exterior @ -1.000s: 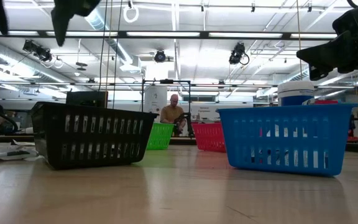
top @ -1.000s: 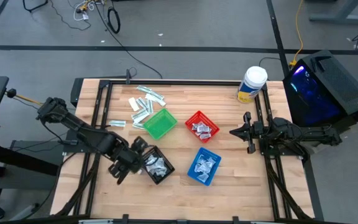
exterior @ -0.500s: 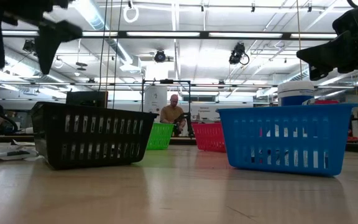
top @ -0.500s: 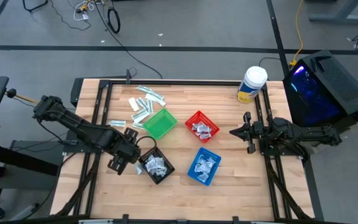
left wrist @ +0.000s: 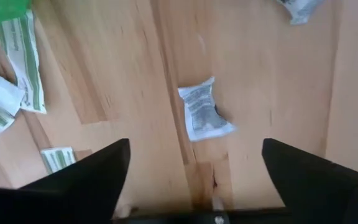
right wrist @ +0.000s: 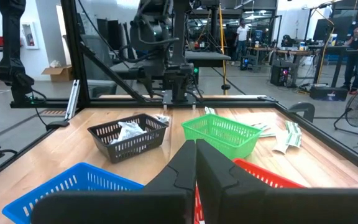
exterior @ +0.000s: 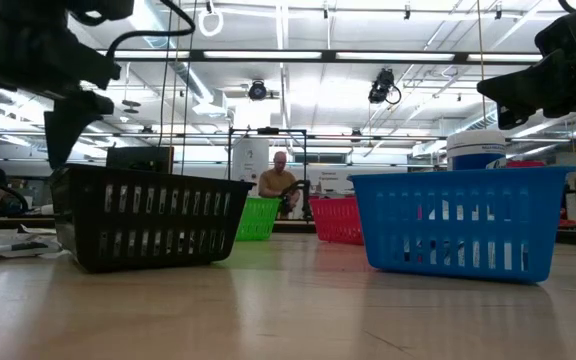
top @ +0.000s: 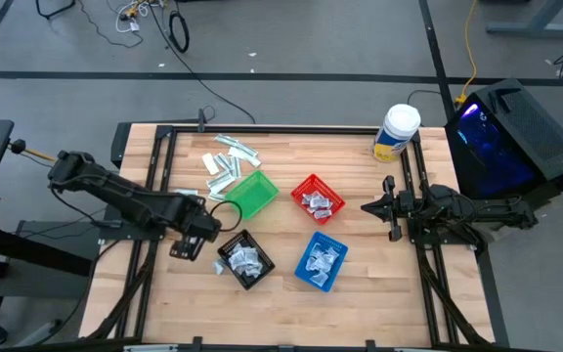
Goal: Pick & Place First Aid Supplies
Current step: Put the black towelette pack into the black bin
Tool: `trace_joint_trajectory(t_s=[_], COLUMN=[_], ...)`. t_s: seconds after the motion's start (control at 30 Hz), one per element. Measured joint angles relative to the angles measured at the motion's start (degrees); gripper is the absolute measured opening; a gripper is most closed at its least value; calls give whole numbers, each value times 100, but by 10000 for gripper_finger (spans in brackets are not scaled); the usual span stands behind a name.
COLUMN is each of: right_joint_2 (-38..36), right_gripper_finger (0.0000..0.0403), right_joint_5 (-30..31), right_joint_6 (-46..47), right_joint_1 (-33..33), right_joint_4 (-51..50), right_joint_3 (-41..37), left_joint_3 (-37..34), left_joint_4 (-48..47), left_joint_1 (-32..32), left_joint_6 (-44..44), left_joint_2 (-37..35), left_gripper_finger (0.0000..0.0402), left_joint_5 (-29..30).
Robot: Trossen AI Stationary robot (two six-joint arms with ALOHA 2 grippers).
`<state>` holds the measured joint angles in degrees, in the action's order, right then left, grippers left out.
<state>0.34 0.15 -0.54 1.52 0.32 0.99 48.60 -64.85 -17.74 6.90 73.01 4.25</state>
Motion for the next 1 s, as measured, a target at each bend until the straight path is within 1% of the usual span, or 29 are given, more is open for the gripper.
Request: trace_joint_trajectory(t_s=[0.07, 0.13, 0.43, 0.7, 0.87, 1.0], right_joint_2=[1, 0, 0, 0, 0, 0], right_gripper_finger=[13, 13, 13, 13, 13, 13], right_joint_5=[2, 1, 0, 1, 0, 2], right_joint_6=[0, 0, 2, 0, 0, 2], right_joint_1=[0, 0, 0, 1, 1, 2], right_joint_4=[0, 0, 2, 0, 0, 0], right_joint_3=[-1, -1, -2, -2, 0, -2], left_joint_3=[-88, -170, -357, -837, -1073, -1069], left_joint_4=[123, 296, 930, 1141, 1444, 1510], left_joint_1=[49, 84, 75, 64, 64, 64], left_joint_6=[24, 59, 451, 603, 688, 977], left_joint_2=[0, 0, 0, 0, 11, 11], left_gripper_finger=[392, 397, 382, 382, 381, 381], left_joint_5=[0, 0, -25, -494, -468, -251])
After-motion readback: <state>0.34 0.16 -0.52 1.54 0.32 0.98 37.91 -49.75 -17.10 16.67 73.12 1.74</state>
